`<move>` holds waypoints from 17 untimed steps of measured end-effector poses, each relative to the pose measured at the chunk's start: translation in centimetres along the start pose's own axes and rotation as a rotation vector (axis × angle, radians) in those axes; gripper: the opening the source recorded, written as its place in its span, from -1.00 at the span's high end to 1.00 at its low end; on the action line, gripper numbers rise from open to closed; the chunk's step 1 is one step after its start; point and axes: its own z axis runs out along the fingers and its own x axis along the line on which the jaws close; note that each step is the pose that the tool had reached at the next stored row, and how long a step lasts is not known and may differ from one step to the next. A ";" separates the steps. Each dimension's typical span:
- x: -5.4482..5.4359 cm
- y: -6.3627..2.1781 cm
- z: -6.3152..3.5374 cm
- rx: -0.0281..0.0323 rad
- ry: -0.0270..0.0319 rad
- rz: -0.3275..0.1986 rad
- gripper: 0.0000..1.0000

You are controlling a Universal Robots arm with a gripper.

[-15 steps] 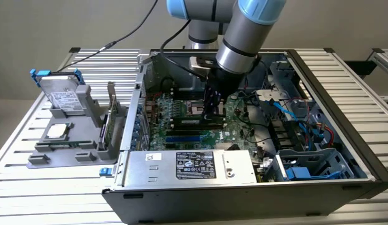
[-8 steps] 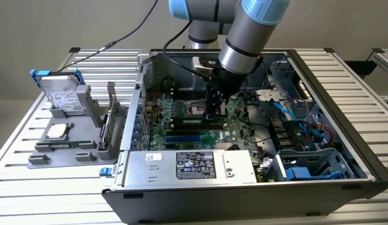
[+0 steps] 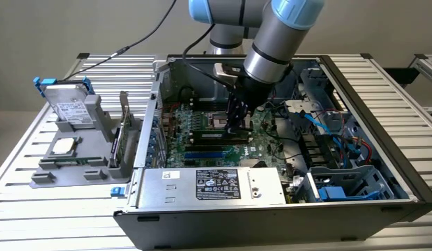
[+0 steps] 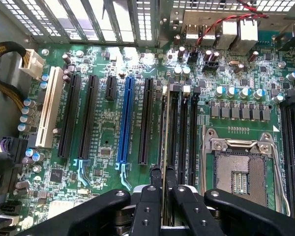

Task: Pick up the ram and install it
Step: 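Insert the ram into the slot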

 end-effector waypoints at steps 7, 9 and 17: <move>0.0 -0.15 0.03 -0.0021 0.0045 -0.015 0.73; -0.1 -0.16 0.04 -0.0020 0.0051 -0.018 0.73; -0.5 -0.19 0.15 -0.0019 0.0119 -0.018 0.73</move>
